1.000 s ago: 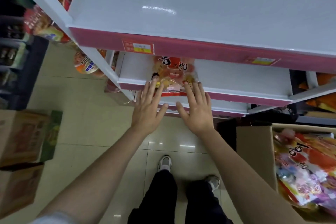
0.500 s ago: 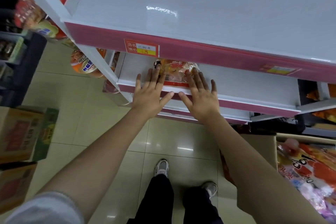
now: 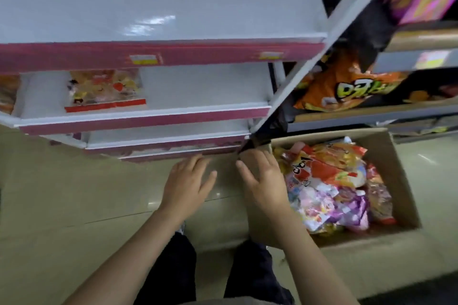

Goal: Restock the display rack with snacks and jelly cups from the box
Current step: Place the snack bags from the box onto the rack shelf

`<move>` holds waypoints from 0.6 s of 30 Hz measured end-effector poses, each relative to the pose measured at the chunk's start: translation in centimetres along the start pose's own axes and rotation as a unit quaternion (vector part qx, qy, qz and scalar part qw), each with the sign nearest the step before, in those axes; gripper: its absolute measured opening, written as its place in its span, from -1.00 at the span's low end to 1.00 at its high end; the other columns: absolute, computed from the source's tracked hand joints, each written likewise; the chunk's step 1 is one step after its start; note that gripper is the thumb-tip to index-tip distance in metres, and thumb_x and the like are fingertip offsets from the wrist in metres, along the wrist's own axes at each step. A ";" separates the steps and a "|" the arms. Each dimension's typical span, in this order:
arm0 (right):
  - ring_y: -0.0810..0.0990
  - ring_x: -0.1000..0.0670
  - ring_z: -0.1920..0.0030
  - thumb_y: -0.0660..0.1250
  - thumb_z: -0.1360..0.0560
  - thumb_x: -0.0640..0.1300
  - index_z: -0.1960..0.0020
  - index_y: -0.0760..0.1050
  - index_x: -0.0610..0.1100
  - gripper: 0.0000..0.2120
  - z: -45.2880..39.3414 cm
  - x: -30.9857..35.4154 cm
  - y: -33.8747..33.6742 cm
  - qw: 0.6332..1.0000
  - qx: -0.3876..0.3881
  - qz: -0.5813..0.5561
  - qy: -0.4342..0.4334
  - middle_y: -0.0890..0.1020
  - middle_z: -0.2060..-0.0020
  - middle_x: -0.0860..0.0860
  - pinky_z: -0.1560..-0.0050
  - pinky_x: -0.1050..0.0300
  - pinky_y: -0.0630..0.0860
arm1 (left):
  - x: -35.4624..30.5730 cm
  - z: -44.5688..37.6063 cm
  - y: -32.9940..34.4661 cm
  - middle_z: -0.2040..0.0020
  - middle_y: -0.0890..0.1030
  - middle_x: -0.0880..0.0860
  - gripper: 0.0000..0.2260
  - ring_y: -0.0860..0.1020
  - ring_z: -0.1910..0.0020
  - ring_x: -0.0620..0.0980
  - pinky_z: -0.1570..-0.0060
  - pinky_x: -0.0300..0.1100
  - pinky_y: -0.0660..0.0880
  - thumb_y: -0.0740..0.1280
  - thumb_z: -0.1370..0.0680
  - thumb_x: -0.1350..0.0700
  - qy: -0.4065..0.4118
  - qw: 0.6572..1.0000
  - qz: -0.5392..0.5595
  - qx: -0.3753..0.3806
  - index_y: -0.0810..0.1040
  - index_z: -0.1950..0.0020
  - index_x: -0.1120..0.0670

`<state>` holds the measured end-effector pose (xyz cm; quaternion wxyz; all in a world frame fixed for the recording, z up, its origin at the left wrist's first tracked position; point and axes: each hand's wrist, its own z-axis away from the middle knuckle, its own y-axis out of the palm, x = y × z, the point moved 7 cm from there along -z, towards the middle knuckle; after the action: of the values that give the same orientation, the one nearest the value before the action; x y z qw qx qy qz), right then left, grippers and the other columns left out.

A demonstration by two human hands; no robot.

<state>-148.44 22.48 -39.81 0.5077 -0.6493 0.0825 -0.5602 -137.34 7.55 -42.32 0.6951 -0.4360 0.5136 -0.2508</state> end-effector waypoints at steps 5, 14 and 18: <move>0.47 -0.14 -0.21 0.39 -0.51 0.16 -0.33 0.45 -0.19 -0.44 4.6 -17.5 -7.2 0.976 -0.075 0.002 0.204 0.54 -0.18 -0.12 -0.14 -0.03 0.49 | -11.1 0.1 14.2 -0.51 0.31 0.15 -0.41 0.42 -0.39 0.17 -0.32 0.02 0.38 0.01 -0.61 -0.27 -0.012 0.984 -0.014 0.180 0.32 -0.52 0.05; 0.53 0.04 0.28 0.37 -0.50 0.22 0.06 0.48 -0.17 -0.58 5.5 -28.8 -4.2 0.910 0.075 -0.177 0.368 0.57 0.30 0.03 0.33 0.20 0.34 | -16.7 0.3 23.7 -0.58 0.22 0.13 -0.17 0.35 -0.44 0.17 -0.35 0.01 0.38 0.22 -0.55 -0.32 -0.166 0.958 0.065 0.225 -0.11 -0.62 0.02; 0.57 -0.01 0.28 0.39 -0.54 0.08 0.11 0.47 -0.13 -0.72 4.6 -28.3 -2.6 0.888 0.062 -0.229 0.393 0.62 0.28 -0.01 0.37 0.20 0.41 | -16.6 0.1 23.2 -0.60 0.20 0.04 -0.23 0.29 -0.50 0.12 -0.40 -0.02 0.33 0.19 -0.56 -0.33 -0.193 0.954 0.104 0.206 -0.07 -0.62 -0.05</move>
<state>-156.08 45.42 -55.42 0.3306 -0.3435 0.0893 -0.8745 -145.34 32.23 -54.12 0.8780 -0.2677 0.3493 -0.1881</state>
